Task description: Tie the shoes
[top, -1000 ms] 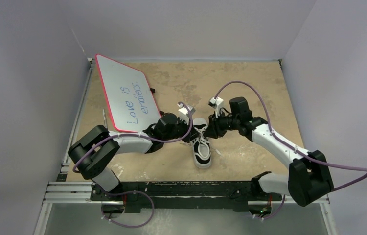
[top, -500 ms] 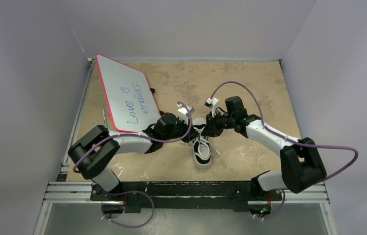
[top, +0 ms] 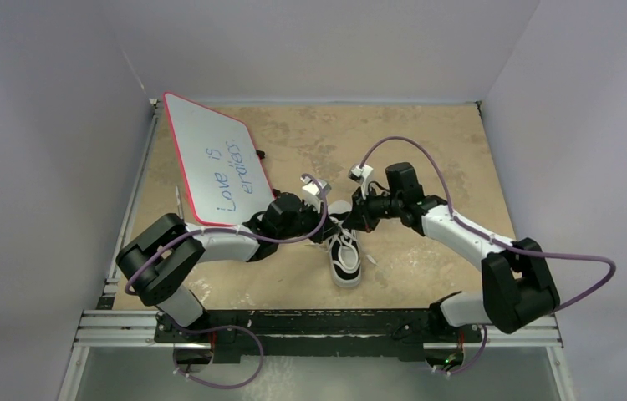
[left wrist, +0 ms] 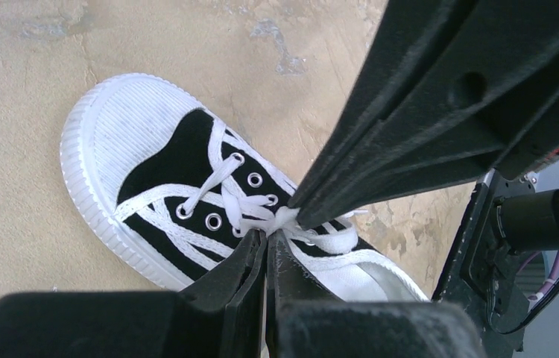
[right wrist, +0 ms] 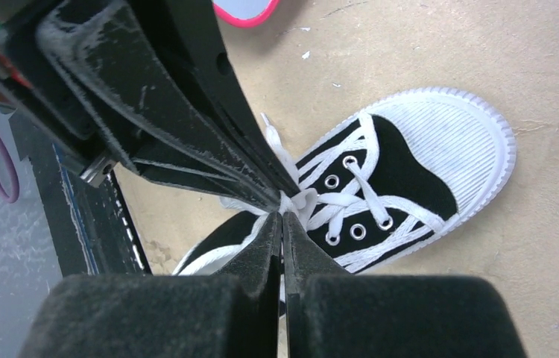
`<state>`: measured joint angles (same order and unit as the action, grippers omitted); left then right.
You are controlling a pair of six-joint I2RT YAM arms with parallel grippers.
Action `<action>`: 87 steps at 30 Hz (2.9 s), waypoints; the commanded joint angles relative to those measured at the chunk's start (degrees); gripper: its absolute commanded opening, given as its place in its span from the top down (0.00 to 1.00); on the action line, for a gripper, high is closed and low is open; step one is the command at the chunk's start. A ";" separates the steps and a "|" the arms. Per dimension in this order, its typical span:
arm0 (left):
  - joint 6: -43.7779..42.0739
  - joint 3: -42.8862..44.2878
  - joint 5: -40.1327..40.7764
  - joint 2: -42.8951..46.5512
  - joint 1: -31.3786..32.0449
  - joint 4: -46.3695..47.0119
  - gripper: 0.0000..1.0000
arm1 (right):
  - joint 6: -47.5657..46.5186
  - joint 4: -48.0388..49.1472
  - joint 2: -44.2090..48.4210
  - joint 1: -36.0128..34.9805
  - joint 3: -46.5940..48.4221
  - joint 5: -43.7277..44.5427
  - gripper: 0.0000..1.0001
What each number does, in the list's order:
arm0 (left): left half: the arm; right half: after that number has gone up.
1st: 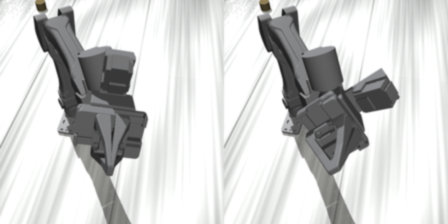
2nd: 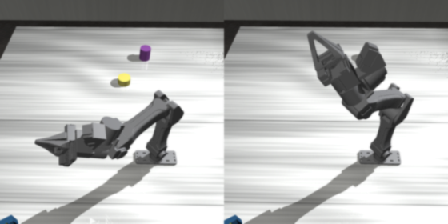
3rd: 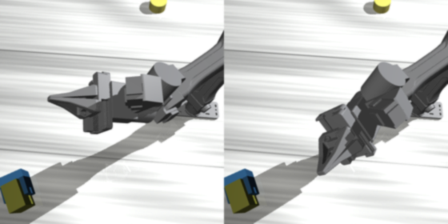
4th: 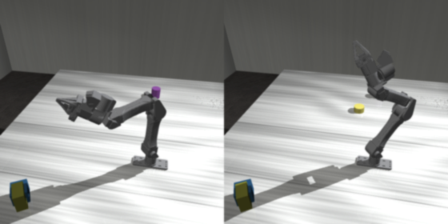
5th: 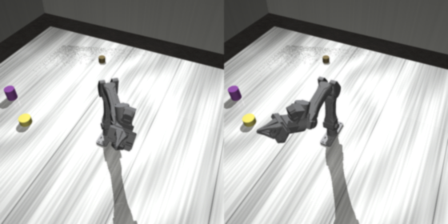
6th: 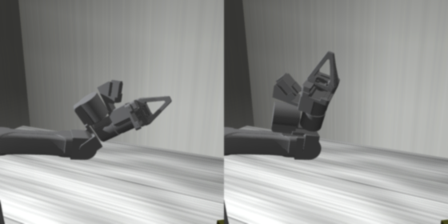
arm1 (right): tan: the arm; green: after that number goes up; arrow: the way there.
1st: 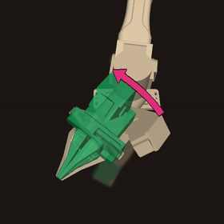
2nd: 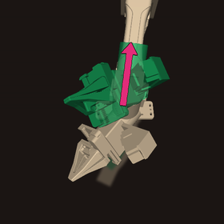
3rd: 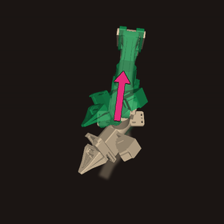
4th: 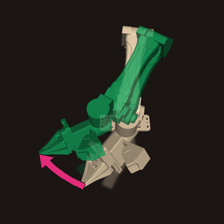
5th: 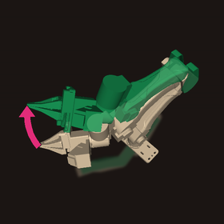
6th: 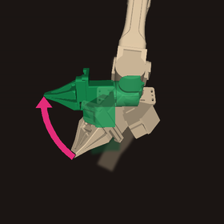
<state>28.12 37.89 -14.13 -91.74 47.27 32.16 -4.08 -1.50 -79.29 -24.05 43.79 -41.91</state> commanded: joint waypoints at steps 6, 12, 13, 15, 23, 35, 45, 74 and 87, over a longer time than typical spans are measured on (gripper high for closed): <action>1.67 2.31 1.62 -1.73 -0.39 3.85 1.00 | 1.09 0.20 3.12 -0.12 -0.55 -2.66 1.00; 2.38 3.33 2.36 -3.68 -0.42 5.85 1.00 | 4.38 2.38 1.08 -0.13 0.21 -7.37 1.00; 2.58 3.27 1.95 -4.00 -0.43 6.94 1.00 | 5.58 3.28 1.11 -0.12 0.10 -7.67 1.00; 3.64 2.97 1.02 -4.82 -0.49 9.93 1.00 | 6.54 3.99 1.08 -0.12 -0.15 -8.03 1.00; 8.39 2.05 -4.40 -9.75 -0.50 21.53 1.00 | 13.42 9.92 2.12 -0.16 -2.14 -8.22 1.00; 10.11 -0.94 -7.75 -12.13 -0.62 26.30 1.00 | 17.69 -0.20 6.30 1.65 0.73 -5.98 0.73; 9.81 -1.43 -8.32 -11.72 -0.76 25.80 1.00 | 9.12 -7.94 6.62 13.67 0.88 -4.26 0.64; 10.63 -1.84 -10.17 -11.76 -1.41 28.12 1.00 | 18.03 24.41 -6.62 12.71 -9.03 -19.08 0.75; 10.91 -1.93 -10.91 -12.06 -1.86 28.94 1.00 | 23.30 32.36 -6.15 12.62 -12.69 -21.08 0.69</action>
<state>38.44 36.38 -23.22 -103.61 45.76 56.55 17.23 26.79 -86.24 -11.20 32.01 -60.62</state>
